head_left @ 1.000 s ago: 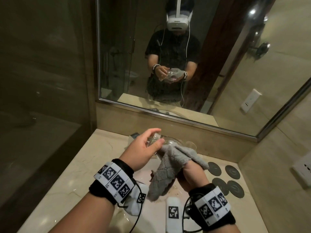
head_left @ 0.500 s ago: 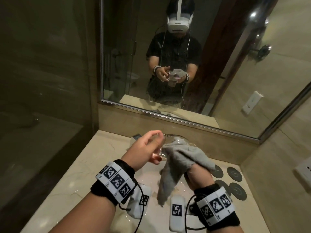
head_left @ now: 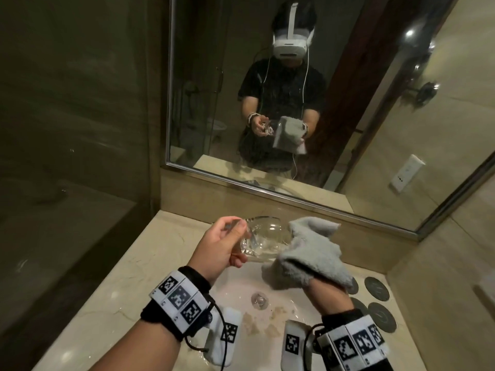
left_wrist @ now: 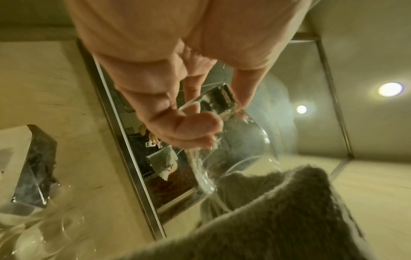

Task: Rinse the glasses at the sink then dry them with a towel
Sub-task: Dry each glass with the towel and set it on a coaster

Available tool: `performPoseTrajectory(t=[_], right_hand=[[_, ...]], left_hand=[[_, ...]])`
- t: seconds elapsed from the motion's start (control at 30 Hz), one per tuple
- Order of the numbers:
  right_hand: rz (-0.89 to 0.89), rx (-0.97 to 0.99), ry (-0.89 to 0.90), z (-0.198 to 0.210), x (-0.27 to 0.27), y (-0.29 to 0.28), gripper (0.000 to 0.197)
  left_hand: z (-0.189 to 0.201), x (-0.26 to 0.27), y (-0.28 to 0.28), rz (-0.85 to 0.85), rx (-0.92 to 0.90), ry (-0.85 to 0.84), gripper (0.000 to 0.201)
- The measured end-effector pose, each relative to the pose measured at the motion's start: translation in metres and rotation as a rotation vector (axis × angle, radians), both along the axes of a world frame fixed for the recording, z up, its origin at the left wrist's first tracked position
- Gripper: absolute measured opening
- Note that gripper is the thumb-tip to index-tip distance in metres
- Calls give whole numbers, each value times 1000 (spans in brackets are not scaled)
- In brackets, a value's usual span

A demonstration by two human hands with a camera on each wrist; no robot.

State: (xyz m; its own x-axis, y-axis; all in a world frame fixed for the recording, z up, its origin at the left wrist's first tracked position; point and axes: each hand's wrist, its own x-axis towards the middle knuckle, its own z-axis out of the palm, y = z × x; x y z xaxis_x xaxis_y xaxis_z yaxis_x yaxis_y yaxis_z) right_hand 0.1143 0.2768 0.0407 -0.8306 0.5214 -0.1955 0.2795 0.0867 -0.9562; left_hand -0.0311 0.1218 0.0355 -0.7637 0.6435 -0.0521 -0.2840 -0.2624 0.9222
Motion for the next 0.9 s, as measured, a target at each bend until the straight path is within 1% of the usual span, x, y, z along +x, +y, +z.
performPoseTrajectory(t=[0.03, 0.07, 0.13, 0.2, 0.23, 0.27, 0.3, 0.33, 0.4, 0.43, 0.5, 0.53, 0.57, 0.6, 0.63, 0.67, 0.7, 0.73, 0.77, 0.8, 0.83, 0.87, 0.9], right_hand=[[30, 64, 13, 2, 0, -2, 94], [60, 84, 5, 1, -4, -3, 84], [-37, -85, -3, 2, -4, 2, 63], [-35, -196, 30, 7, -2, -1, 49], [-24, -264, 76, 8, -3, -6, 45], [-27, -297, 147, 8, -5, -9, 51], [-36, -341, 205, 10, -8, -11, 60], [-48, -373, 249, 9, -10, -11, 59], [-39, -447, 302, 14, -11, -15, 31], [-72, -465, 296, 15, -12, -16, 23], [-158, -405, 253, 8, -11, -11, 22], [-193, -292, 232, 3, -10, -7, 27], [-190, -135, 167, 2, -9, -7, 38], [-159, 2, 80, -4, -7, -5, 55], [-128, 47, 10, -4, -6, -5, 65], [-111, 21, -15, -7, -5, -3, 63], [-91, -32, -15, -5, -4, -4, 48], [-66, -99, 22, -5, -5, -2, 32], [-54, -214, 88, 1, -7, -4, 22], [-43, -325, 200, 7, -9, -7, 21], [-34, -394, 282, 13, -9, -10, 24], [-44, -382, 310, 15, -7, -11, 27], [-47, -306, 257, 19, -6, -12, 27]], left_hand=[[1, 0, 0, -15, -1, -10, 20], [2, 1, 0, -39, -13, -3, 22], [2, 2, 1, -92, -57, 44, 25], [2, 3, 0, -147, -98, 136, 33], [2, 4, -1, -181, -122, 219, 38], [2, 7, 0, -220, -139, 318, 40], [1, 10, 1, -260, -143, 415, 41], [-1, 14, 2, -287, -142, 502, 40], [-3, 19, 5, -279, -158, 615, 41], [-5, 20, 6, -260, -172, 640, 42], [-3, 21, 7, -246, -206, 615, 40], [-1, 22, 8, -254, -208, 546, 39], [2, 24, 8, -268, -207, 443, 42], [3, 25, 10, -283, -200, 317, 47], [3, 25, 12, -299, -200, 223, 49], [2, 25, 14, -306, -204, 191, 47], [1, 26, 15, -296, -210, 231, 40], [-2, 26, 14, -272, -222, 346, 32], [-3, 25, 13, -242, -231, 510, 28], [-5, 25, 12, -221, -230, 659, 30], [-5, 25, 12, -212, -228, 750, 35], [-5, 25, 13, -210, -230, 763, 41], [-3, 25, 13, -226, -253, 706, 50]])
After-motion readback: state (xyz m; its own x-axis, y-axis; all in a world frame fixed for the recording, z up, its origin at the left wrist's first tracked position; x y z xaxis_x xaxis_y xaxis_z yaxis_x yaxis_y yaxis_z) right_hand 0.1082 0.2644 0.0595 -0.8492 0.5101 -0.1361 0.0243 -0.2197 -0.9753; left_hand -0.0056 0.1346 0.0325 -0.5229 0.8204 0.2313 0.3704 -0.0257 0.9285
